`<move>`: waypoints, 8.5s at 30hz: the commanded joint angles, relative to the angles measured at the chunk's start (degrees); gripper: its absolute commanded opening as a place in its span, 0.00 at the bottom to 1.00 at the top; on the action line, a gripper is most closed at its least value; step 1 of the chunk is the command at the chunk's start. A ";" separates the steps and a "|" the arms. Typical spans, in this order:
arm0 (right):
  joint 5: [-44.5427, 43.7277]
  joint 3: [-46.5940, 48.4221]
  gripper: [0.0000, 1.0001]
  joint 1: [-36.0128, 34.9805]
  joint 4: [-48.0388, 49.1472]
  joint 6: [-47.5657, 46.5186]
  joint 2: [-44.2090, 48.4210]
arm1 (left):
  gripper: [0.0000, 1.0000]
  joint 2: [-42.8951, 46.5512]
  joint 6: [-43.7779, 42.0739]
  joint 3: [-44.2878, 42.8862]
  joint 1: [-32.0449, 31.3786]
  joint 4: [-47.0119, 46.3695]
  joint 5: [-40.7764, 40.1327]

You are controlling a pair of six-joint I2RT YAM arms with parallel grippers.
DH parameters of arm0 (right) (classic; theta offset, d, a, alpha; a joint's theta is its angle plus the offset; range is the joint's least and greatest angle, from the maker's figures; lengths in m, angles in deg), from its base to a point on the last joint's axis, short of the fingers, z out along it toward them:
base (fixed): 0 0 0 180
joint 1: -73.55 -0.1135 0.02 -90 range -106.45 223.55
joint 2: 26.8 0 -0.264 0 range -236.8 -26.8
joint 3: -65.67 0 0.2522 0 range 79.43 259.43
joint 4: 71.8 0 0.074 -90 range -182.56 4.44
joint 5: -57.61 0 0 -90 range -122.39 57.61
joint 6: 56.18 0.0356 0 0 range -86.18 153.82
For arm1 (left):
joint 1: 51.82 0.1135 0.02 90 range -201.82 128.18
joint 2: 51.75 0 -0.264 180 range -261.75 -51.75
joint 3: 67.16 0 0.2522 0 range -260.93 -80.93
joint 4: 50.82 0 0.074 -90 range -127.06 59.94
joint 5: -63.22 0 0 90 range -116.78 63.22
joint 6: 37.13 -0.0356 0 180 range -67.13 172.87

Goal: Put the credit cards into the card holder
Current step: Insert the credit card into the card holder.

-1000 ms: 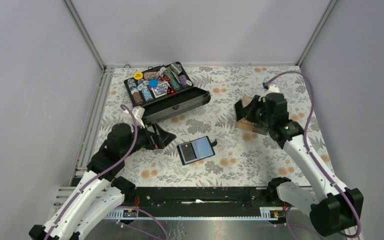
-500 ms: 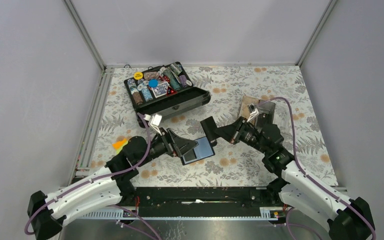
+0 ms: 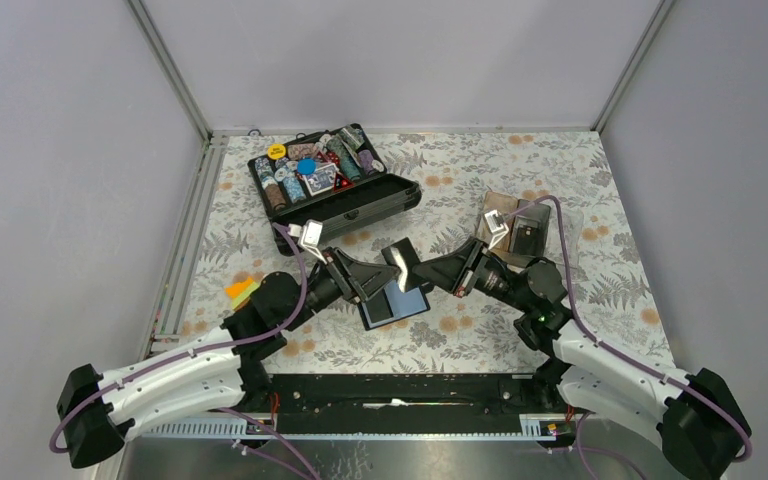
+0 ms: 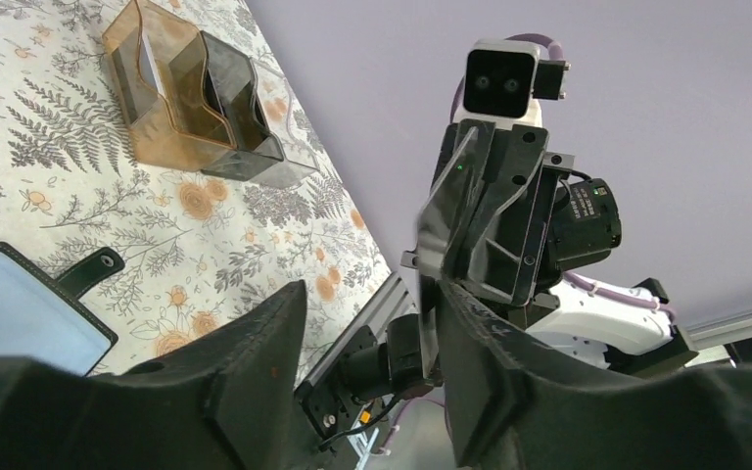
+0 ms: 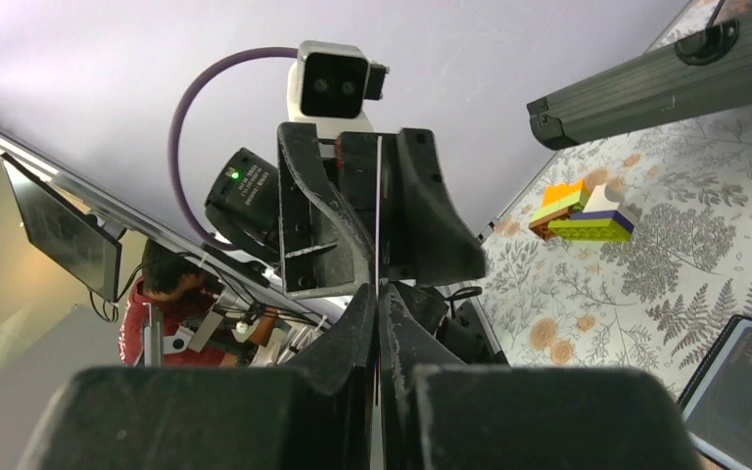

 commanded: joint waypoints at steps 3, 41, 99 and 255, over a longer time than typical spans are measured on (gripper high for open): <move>1.00 1.17 0.00 -2.62 7.16 -0.09 -2.74 | 0.35 -0.25 0.23 -2.38 -0.23 -4.13 -2.38; -33.52 21.37 0.49 -2.84 -53.91 -35.02 -29.74 | 0.00 -20.26 -3.58 0.23 8.98 16.01 7.41; -36.70 20.71 0.00 -3.03 -73.95 -36.08 -25.85 | 0.00 -37.84 -7.16 -6.17 8.43 3.75 21.35; -35.45 22.89 0.00 -2.98 -75.50 -35.29 -30.71 | 0.11 -54.96 -2.62 -12.73 9.91 3.52 27.38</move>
